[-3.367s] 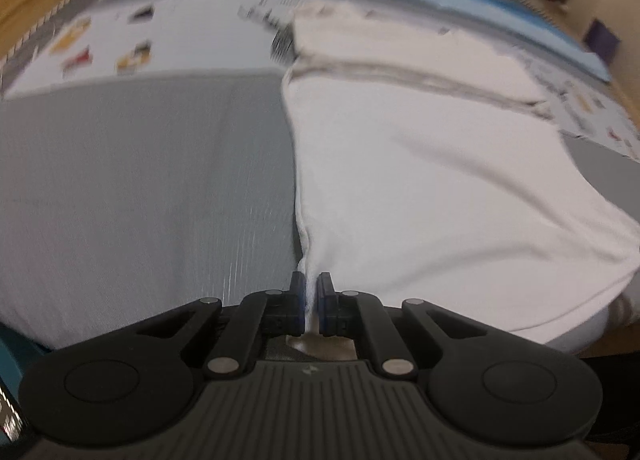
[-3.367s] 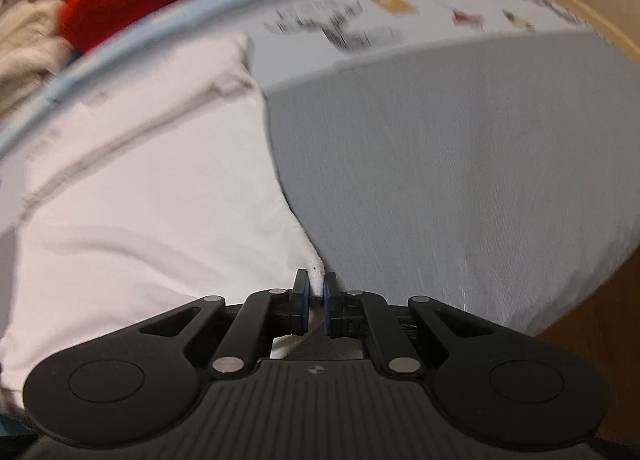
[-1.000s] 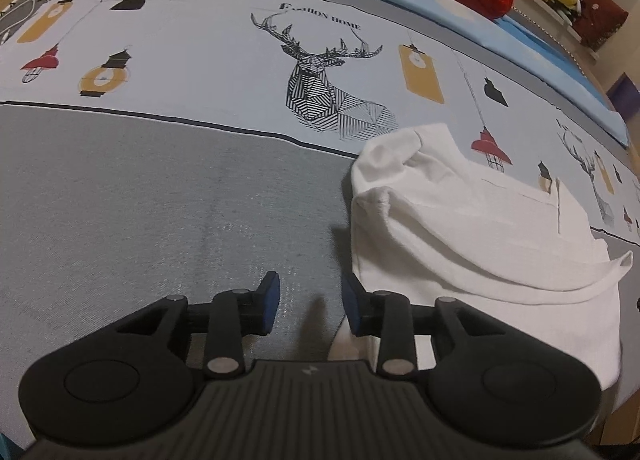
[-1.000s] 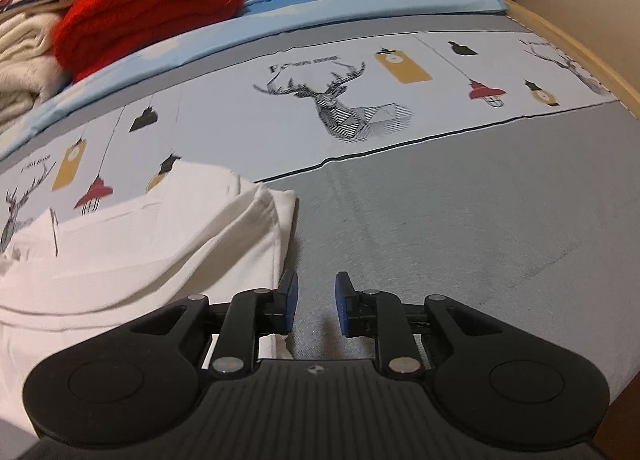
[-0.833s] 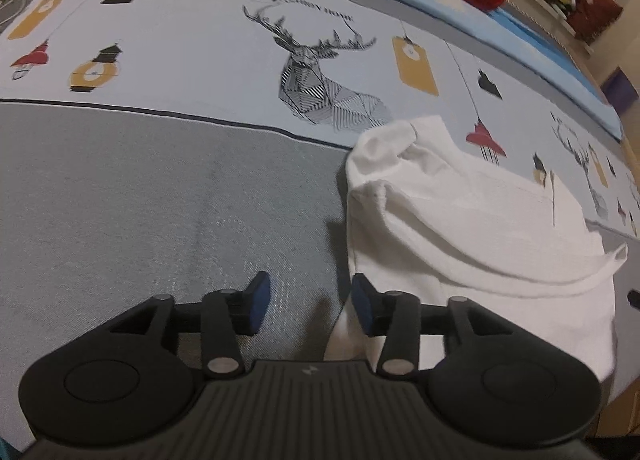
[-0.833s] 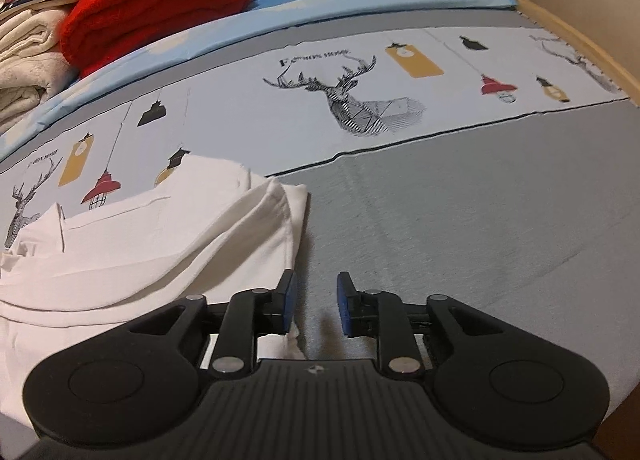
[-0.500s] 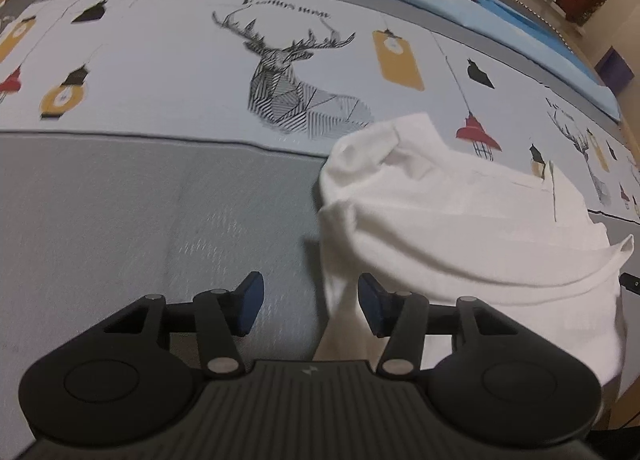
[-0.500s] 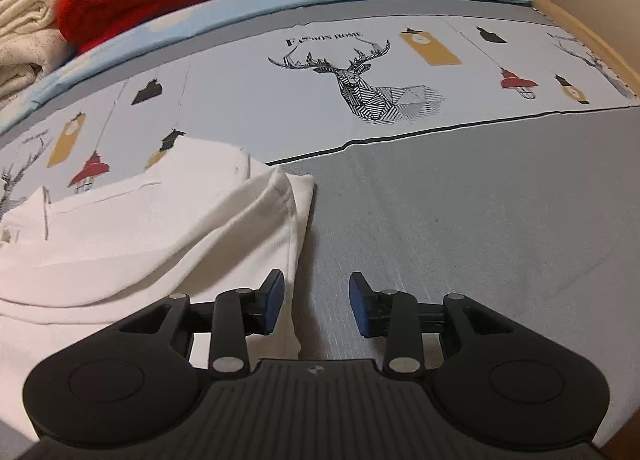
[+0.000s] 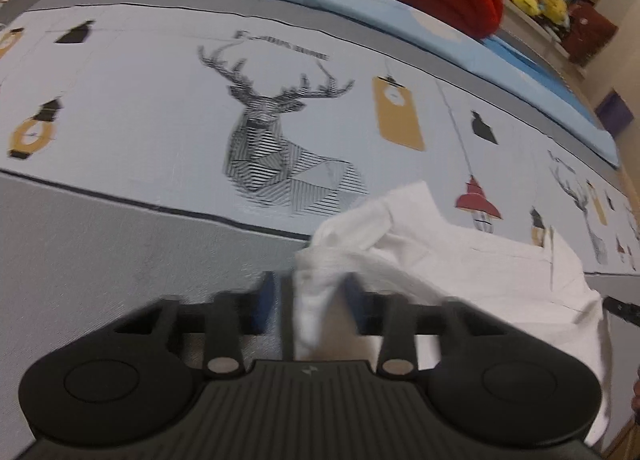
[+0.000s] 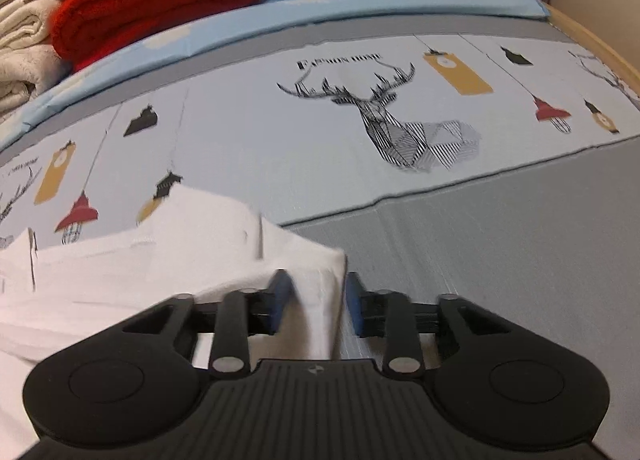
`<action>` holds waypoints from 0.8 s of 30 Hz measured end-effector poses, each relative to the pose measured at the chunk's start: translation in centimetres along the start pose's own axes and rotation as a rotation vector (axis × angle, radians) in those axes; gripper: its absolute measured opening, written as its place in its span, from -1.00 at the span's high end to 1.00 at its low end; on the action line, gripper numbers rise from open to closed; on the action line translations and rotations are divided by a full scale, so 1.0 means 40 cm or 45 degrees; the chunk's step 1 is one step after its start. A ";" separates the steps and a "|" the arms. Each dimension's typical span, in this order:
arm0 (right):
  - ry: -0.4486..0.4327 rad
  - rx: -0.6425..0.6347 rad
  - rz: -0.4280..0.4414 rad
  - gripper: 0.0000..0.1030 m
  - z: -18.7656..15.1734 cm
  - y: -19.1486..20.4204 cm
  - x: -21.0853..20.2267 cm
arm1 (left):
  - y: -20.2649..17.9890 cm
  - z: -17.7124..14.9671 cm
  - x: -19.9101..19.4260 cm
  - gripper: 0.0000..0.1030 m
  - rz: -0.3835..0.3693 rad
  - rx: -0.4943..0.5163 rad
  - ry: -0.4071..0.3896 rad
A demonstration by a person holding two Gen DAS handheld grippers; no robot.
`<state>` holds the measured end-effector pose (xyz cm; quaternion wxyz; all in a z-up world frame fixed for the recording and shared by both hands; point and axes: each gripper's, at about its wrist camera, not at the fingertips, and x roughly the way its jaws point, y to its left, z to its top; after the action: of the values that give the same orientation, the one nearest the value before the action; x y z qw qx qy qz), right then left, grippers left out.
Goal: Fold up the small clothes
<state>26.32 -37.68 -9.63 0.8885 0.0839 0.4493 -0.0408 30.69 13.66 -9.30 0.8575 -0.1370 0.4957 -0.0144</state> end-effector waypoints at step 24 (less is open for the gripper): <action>0.083 0.241 0.057 0.09 0.008 -0.058 0.014 | -0.002 0.036 0.046 0.15 0.050 -0.083 0.015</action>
<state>26.57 -40.00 -10.16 0.8621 0.1788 0.4702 -0.0606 32.84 13.61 -10.16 0.8499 -0.1550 0.5034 0.0178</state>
